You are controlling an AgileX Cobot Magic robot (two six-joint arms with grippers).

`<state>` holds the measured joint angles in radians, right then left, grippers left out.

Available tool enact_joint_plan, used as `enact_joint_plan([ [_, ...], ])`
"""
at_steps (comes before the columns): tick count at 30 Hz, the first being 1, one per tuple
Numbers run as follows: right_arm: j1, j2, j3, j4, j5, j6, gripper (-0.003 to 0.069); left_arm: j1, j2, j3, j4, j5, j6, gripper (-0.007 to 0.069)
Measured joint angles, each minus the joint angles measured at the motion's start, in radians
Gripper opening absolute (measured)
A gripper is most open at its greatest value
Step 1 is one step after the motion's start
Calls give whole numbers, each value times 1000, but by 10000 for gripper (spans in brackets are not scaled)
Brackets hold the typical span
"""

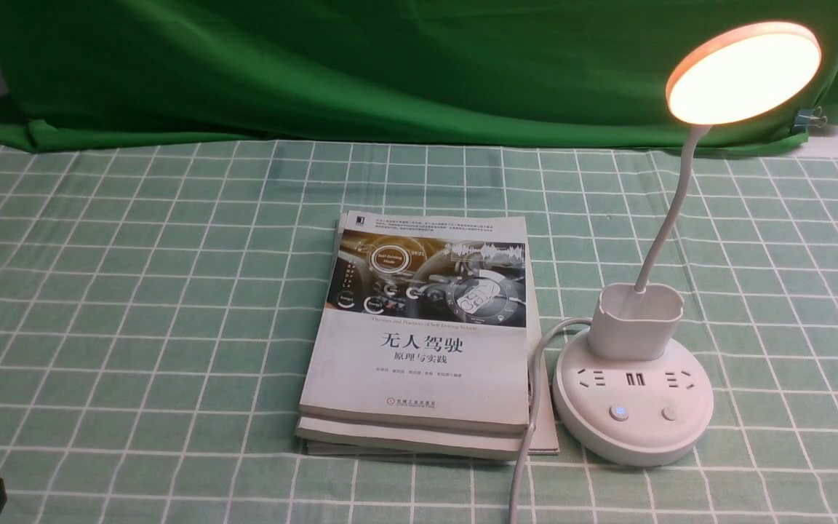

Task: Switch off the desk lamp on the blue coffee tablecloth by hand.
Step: 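Press the power button on the lamp base to turn the lamp off with the right gripper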

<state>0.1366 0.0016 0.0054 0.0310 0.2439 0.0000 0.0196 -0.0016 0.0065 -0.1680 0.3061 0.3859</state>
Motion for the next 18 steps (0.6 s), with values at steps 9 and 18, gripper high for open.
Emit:
enact_joint_plan([
  [9, 0, 0, 0, 0, 0, 0, 239, 0, 0, 0, 0, 0, 0, 0],
  [18, 0, 0, 0, 74, -85, 100, 239, 0, 0, 0, 0, 0, 0, 0],
])
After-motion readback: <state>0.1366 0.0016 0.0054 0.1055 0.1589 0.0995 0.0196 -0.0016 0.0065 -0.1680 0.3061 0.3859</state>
